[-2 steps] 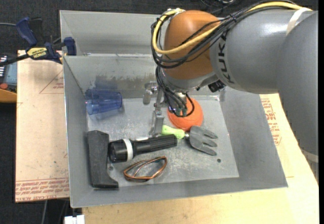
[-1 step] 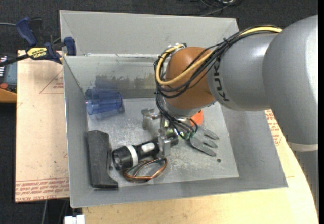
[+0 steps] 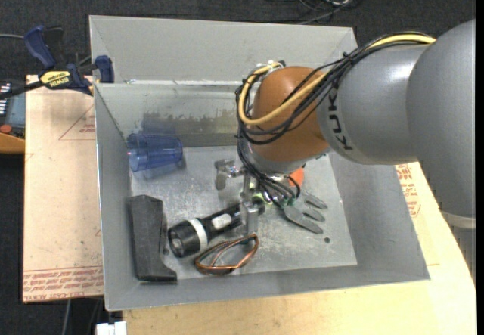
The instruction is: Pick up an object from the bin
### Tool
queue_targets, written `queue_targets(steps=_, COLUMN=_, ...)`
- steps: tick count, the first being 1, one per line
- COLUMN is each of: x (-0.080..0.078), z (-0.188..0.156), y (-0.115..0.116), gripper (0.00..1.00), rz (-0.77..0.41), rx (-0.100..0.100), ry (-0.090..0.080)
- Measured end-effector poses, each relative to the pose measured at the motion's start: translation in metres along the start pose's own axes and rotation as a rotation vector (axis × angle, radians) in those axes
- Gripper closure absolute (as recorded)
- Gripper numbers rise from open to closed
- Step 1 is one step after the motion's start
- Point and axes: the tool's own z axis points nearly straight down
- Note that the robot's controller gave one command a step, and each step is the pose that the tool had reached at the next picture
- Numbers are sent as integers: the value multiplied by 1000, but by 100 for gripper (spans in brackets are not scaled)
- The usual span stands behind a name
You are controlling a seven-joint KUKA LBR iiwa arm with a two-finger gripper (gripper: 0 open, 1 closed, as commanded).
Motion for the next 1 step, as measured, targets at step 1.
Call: queue_targets(steps=1, x=1, z=1, y=30, gripper=0, rz=128, rx=0, ry=7)
